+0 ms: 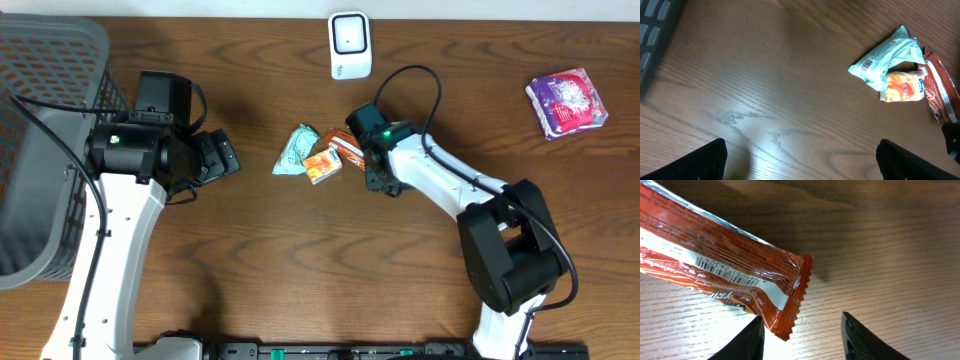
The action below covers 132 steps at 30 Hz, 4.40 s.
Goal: Scan the item barcode
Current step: 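Grasp the red snack bar with the right gripper, then lift the red snack bar clear of the other items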
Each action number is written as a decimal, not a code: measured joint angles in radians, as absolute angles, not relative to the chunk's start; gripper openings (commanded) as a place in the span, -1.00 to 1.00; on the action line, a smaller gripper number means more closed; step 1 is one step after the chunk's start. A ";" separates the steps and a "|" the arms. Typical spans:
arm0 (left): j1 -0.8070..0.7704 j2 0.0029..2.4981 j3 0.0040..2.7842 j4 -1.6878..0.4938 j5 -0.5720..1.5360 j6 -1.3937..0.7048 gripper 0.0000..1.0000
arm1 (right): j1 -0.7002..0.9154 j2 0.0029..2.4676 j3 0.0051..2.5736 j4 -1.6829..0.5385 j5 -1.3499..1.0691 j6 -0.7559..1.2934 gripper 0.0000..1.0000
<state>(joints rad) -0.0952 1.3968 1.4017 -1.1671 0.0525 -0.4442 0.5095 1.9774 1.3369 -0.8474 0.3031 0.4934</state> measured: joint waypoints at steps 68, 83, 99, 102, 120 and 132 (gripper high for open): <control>-0.095 1.397 1.402 -1.167 0.052 -0.444 0.90 | 0.485 1.839 1.329 -0.820 0.128 0.377 -0.06; -0.095 1.397 1.402 -1.167 0.052 -0.444 0.89 | 0.605 1.865 1.329 -0.791 0.312 0.374 -0.03; -0.095 1.397 1.402 -1.167 0.052 -0.444 0.90 | 0.616 2.029 1.329 -0.780 0.387 0.374 -0.05; -0.095 1.397 1.402 -1.167 0.052 -0.444 0.89 | 0.616 2.029 1.329 -0.780 0.391 0.374 -0.05; -0.095 1.397 1.402 -1.167 0.052 -0.444 0.90 | 0.587 2.032 1.329 -0.778 0.398 0.374 -0.12; -0.095 1.397 1.402 -1.167 0.052 -0.444 0.90 | 0.585 2.043 1.335 -0.775 0.408 0.374 -0.27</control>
<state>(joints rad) -0.0952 1.3968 1.4017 -1.1671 0.0525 -0.4442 0.5854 2.0434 1.3350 -0.7750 0.4076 0.3737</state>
